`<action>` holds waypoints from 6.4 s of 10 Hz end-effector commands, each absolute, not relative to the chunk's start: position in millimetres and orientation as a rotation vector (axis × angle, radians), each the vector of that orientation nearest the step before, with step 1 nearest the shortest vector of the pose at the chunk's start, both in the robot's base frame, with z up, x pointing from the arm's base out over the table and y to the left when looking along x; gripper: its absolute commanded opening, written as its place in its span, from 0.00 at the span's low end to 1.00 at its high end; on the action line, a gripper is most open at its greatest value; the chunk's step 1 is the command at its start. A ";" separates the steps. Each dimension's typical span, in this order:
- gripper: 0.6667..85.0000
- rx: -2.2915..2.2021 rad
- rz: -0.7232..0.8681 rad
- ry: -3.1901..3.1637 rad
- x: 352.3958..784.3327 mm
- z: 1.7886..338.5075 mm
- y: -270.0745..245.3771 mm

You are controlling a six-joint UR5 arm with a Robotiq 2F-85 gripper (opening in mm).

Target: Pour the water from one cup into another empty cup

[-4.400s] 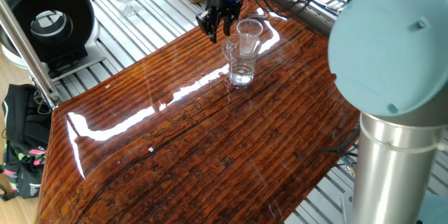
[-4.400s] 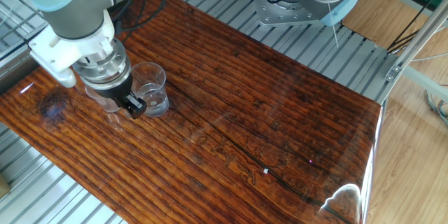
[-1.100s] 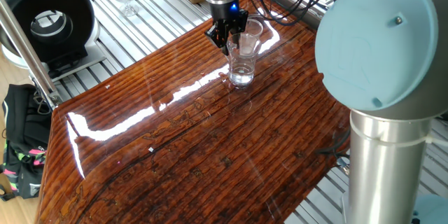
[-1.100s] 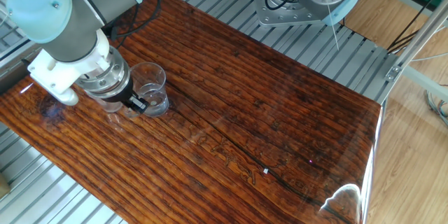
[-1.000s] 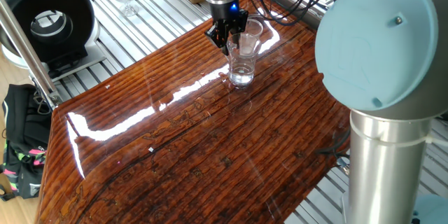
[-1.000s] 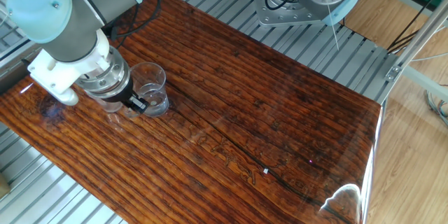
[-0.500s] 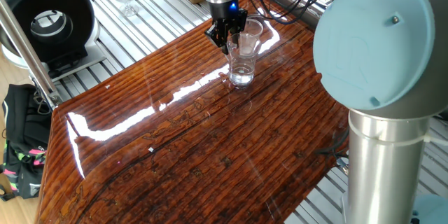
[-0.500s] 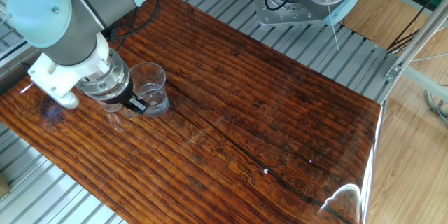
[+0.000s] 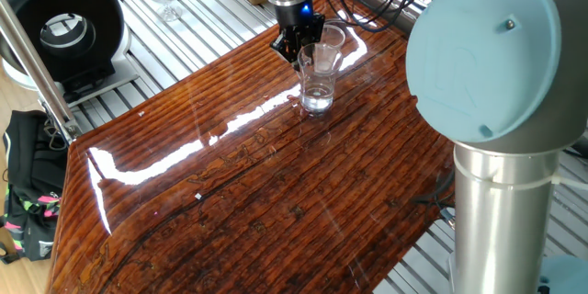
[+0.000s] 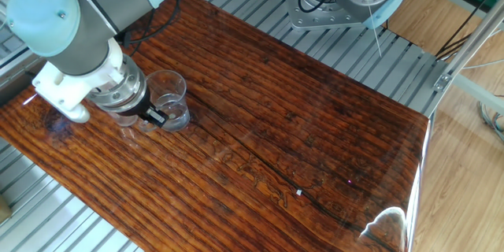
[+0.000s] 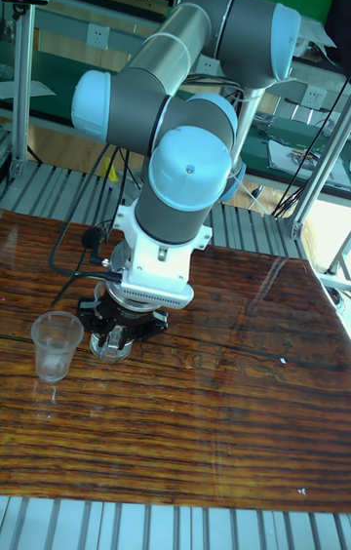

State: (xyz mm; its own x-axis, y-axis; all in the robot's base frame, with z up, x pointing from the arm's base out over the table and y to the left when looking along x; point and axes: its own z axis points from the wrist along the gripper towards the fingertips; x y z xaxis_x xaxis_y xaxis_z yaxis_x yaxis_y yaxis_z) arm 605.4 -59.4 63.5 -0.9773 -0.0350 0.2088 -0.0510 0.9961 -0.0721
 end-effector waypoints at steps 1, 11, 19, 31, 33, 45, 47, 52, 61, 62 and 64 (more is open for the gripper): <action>0.37 0.060 0.092 -2.929 605.5 64.8 -56.0; 0.14 0.042 0.124 -2.913 603.9 67.6 -56.1; 0.02 0.282 0.005 -2.980 617.0 99.4 -24.7; 0.01 1.137 -0.203 -2.953 630.8 142.3 6.4; 0.01 1.199 -0.230 -2.992 640.0 150.6 13.4; 0.01 1.941 -0.432 -2.676 631.1 197.2 32.3; 0.01 2.018 -0.475 -2.623 625.4 198.7 18.1; 0.01 2.184 -0.535 -2.543 618.5 192.0 -1.0; 0.01 2.337 -0.351 -2.429 634.7 182.4 -18.8; 0.01 2.302 -0.351 -2.467 636.7 182.6 -18.4; 0.01 2.281 -0.403 -2.559 645.5 188.4 -4.3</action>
